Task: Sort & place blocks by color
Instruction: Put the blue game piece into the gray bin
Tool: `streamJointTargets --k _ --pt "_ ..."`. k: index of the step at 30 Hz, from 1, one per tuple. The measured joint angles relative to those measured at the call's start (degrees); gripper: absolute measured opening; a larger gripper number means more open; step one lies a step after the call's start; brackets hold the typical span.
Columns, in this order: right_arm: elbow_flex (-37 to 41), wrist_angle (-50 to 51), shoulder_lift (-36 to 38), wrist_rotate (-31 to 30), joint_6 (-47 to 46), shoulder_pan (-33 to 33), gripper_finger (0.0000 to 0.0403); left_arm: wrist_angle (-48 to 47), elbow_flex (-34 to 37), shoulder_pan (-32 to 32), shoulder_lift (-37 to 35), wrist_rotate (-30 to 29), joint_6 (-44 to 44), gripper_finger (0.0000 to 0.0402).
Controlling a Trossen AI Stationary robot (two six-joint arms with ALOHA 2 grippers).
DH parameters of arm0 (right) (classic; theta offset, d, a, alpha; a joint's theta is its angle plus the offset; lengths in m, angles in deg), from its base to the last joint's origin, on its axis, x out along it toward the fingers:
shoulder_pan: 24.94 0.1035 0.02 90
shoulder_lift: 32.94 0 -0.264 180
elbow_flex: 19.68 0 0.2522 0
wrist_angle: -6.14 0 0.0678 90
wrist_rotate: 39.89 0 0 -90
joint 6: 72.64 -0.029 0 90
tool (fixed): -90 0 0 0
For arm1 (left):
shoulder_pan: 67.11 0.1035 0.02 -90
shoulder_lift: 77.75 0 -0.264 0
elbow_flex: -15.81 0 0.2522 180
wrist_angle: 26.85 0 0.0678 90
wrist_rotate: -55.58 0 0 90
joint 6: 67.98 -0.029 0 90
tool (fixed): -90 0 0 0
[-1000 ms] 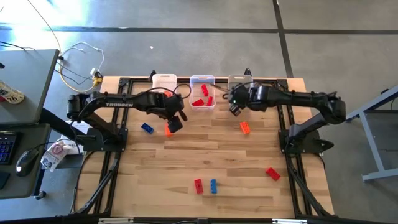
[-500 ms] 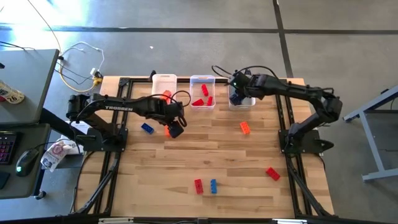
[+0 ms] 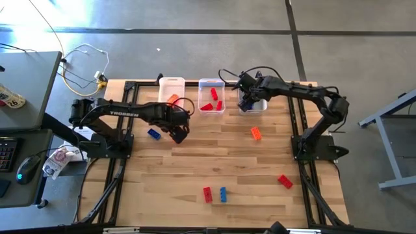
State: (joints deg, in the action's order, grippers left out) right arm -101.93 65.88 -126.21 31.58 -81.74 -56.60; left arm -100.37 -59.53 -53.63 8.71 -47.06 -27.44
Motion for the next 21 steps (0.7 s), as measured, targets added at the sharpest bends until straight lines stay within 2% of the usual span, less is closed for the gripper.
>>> streamJointTargets --k 5,14,21 --pt "0.0 0.0 -0.1 1.7 1.7 -1.2 0.011 0.0 0.0 -1.1 0.0 0.0 5.3 0.0203" --pt "0.0 0.0 -0.1 2.8 6.1 -3.1 0.011 0.0 0.0 -2.1 0.0 0.0 21.9 0.0202" --pt "0.0 0.5 -0.1 5.1 9.1 -3.6 0.0114 0.0 0.0 -2.3 0.4 -0.1 28.2 0.0202"
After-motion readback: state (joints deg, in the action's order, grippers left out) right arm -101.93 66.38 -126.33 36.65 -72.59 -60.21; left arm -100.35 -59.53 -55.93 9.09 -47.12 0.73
